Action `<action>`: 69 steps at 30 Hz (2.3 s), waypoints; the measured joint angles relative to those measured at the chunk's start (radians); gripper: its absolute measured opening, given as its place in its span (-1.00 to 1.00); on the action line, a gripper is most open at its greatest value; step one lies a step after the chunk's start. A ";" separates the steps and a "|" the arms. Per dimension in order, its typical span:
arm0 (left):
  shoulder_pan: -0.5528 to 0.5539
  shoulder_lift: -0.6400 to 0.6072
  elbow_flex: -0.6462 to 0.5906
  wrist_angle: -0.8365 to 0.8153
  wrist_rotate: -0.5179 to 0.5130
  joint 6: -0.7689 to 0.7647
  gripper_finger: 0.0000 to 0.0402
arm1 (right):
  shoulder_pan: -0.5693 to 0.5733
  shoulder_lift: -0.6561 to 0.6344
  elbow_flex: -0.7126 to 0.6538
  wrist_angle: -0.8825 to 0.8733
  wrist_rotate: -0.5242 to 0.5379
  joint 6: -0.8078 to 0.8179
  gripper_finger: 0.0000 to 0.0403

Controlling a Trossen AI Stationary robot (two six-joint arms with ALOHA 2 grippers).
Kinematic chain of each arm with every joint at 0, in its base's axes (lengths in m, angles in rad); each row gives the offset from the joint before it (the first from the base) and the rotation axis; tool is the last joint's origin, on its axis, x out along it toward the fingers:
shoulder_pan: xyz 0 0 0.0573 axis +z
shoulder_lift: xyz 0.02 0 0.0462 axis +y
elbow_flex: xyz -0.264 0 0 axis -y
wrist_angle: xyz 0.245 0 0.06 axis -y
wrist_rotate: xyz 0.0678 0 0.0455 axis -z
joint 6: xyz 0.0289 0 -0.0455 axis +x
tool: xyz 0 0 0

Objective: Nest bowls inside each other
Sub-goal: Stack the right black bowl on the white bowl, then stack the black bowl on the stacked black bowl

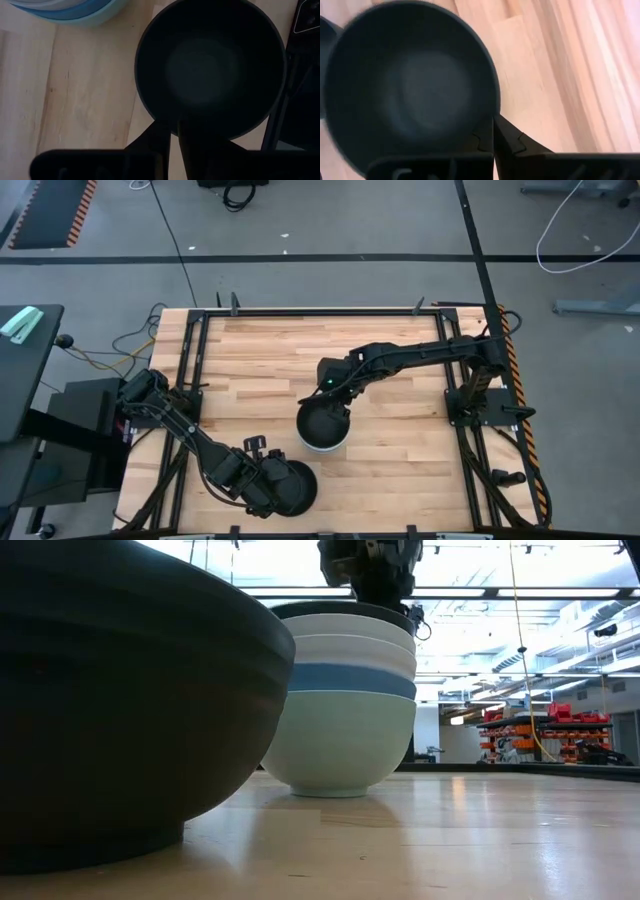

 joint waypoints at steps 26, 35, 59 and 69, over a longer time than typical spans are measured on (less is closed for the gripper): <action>0.068 0.000 0.000 0.013 0.042 -0.006 -0.66 | 0.038 -0.115 -0.004 -0.105 0.065 0.137 -0.86; 0.131 0.060 0.000 0.015 0.131 0.034 -0.47 | 0.140 -0.199 -0.004 -0.147 0.177 0.197 -0.86; 0.228 0.119 0.000 0.048 0.250 0.122 -0.35 | 0.220 -0.250 -0.012 -0.156 0.256 0.240 -0.85; 0.257 0.201 -0.001 0.054 0.307 0.175 -0.34 | 0.220 -0.249 -0.013 -0.155 0.257 0.240 -0.85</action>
